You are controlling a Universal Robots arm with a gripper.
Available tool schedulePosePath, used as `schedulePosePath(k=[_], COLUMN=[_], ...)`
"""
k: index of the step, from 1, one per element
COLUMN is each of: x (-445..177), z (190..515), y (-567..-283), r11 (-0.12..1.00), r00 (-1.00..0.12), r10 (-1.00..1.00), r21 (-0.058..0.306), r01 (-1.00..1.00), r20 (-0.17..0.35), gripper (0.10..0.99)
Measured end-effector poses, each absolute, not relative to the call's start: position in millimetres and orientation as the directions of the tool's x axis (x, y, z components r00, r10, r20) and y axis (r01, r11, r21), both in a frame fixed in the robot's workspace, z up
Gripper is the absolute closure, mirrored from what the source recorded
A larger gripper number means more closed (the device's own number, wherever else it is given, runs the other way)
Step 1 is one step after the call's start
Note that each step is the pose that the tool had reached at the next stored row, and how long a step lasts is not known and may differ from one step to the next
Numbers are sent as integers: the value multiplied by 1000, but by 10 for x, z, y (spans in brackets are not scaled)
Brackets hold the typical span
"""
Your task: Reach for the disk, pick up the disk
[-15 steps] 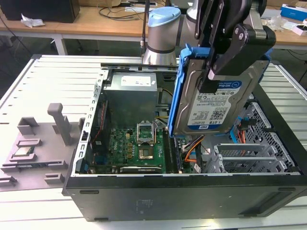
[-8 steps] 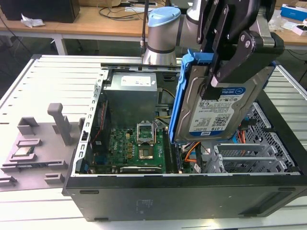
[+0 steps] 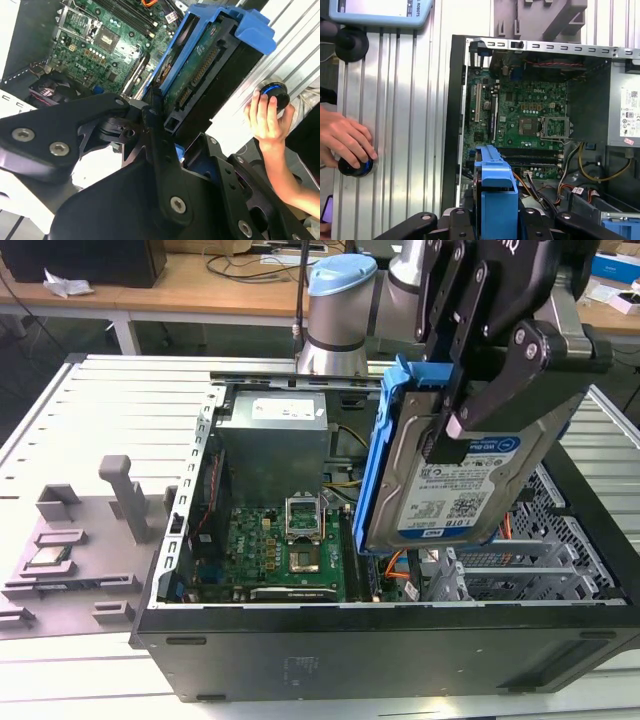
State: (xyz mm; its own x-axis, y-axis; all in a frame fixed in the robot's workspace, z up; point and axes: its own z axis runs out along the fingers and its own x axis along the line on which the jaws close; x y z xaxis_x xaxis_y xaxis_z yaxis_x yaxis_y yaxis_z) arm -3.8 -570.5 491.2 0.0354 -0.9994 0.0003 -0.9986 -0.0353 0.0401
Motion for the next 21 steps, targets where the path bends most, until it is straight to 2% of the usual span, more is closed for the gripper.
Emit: schedulePosePath(k=[7,11,21], x=[-39,-16,512], z=[4907,4881,4651], y=[-5907,-5906,-5757], r11=[-33,28,36], r00=[33,-29,-37], r10=[-999,-999,-999], r21=[40,40,69], r01=[-999,-999,-997], r20=[-5,-13,-12], gripper=[722,722,722])
